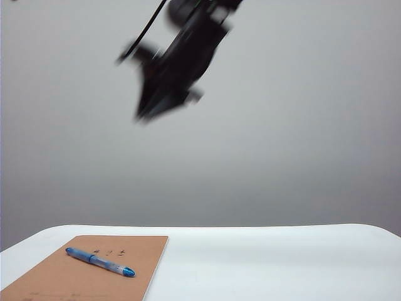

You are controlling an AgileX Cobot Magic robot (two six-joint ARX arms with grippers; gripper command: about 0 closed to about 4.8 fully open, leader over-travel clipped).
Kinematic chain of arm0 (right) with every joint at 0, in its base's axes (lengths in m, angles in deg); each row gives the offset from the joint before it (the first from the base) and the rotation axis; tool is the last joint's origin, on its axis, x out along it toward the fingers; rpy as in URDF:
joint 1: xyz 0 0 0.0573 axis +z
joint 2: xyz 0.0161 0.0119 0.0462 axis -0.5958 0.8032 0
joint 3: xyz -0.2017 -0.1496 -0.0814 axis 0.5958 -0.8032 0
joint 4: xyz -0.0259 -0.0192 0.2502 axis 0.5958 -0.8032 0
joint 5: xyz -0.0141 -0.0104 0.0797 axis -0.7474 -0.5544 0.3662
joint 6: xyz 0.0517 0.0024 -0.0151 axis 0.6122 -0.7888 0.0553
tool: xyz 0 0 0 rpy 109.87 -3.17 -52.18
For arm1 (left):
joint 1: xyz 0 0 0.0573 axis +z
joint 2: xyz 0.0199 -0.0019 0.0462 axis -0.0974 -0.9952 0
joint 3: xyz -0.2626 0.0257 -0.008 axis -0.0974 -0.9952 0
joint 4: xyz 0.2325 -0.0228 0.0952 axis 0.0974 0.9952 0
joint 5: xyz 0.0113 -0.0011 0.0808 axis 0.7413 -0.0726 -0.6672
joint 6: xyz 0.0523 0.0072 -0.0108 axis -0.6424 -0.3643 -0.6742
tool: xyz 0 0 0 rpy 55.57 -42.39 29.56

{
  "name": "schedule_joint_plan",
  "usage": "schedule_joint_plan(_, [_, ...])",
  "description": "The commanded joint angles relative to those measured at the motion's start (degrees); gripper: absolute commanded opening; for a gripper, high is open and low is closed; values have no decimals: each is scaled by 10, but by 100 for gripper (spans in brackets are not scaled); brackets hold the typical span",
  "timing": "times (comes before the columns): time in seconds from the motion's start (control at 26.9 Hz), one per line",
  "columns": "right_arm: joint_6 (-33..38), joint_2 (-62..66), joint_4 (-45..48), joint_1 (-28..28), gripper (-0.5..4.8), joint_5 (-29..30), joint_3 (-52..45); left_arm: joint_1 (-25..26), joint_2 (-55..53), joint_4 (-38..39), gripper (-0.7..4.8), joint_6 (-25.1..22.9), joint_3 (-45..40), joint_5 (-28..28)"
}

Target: Pick up a pen on the table and place it on the notebook.

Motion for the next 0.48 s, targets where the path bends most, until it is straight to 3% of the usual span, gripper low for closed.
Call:
schedule_joint_plan(0.04, [54,-78,25,-53,72,2,4,0,19,-46,-5,3,3,-17])
schedule_joint_plan(0.15, [102,-159,70,-123,70,-18,4,1,44,-51,-5,6,3,-48])
schedule_joint_plan(0.37, [71,-321,48,-248,70,-31,-7,1,177,-102,-5,25,-29,-51])
schedule_joint_plan(0.48, [52,-385,36,-281,70,-31,-40,1,215,-110,-5,31,-47,-97])
